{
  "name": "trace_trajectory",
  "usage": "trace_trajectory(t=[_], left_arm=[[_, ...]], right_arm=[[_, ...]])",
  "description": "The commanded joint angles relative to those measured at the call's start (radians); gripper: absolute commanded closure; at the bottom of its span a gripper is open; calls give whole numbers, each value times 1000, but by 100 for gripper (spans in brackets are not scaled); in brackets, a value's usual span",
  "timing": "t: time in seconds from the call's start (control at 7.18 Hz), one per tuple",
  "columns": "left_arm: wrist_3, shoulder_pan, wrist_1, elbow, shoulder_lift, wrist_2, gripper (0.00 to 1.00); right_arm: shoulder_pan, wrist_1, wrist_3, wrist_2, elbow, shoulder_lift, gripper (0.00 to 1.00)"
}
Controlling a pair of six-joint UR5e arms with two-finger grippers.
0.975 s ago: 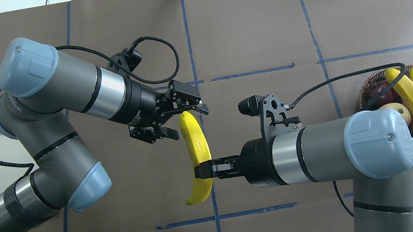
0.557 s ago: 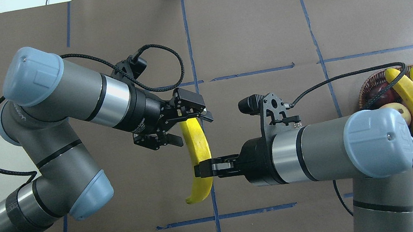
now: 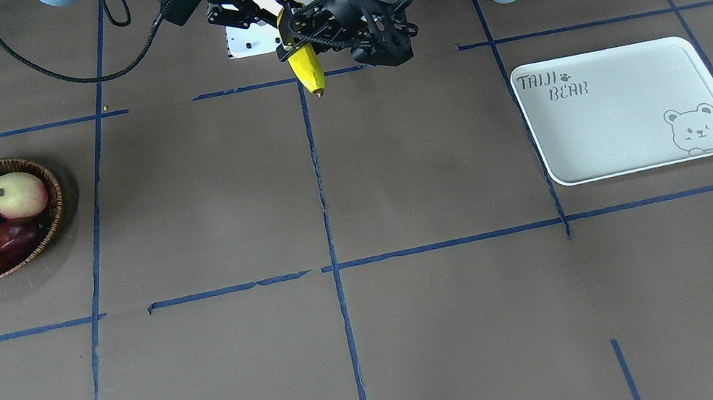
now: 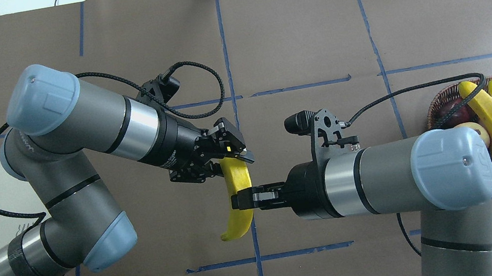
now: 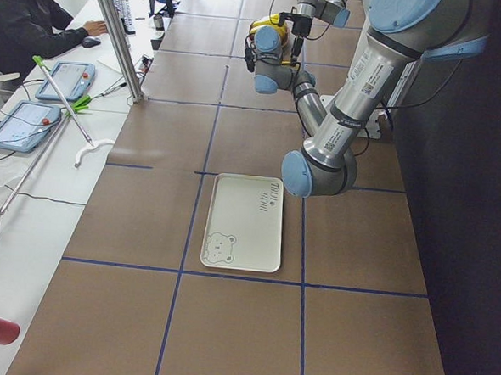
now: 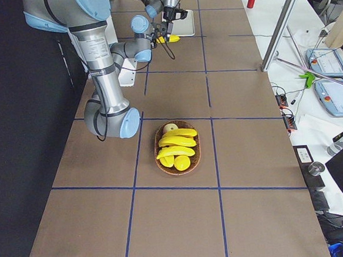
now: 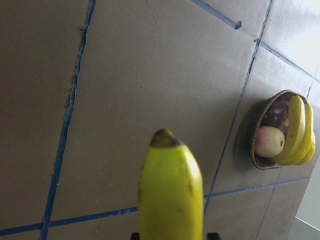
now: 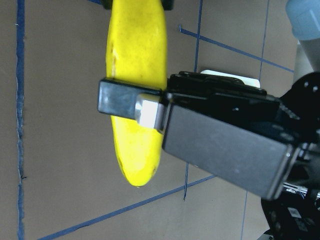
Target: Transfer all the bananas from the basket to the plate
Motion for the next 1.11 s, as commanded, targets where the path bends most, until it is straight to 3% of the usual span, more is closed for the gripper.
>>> trace_trajectory(t=[0.0,0.28,0.56,0.7,0.97], left_arm=[[-1,0,3,-12,9,-7,100],[-36,-15,6,-14,37,-7,100],[-5,-142,25,23,102,-2,100],[149,-209,76,21,159,-4,100],[567,-334,205,20,378,-1,100]], right_arm=[[19,1,2,4,1,6,0],[22,-6,2,6,6,6,0],[95,-69,2,70,18,-7,0],[205,-203,0,222,30,-4,0],[358,-325,-30,340,36,-38,0]])
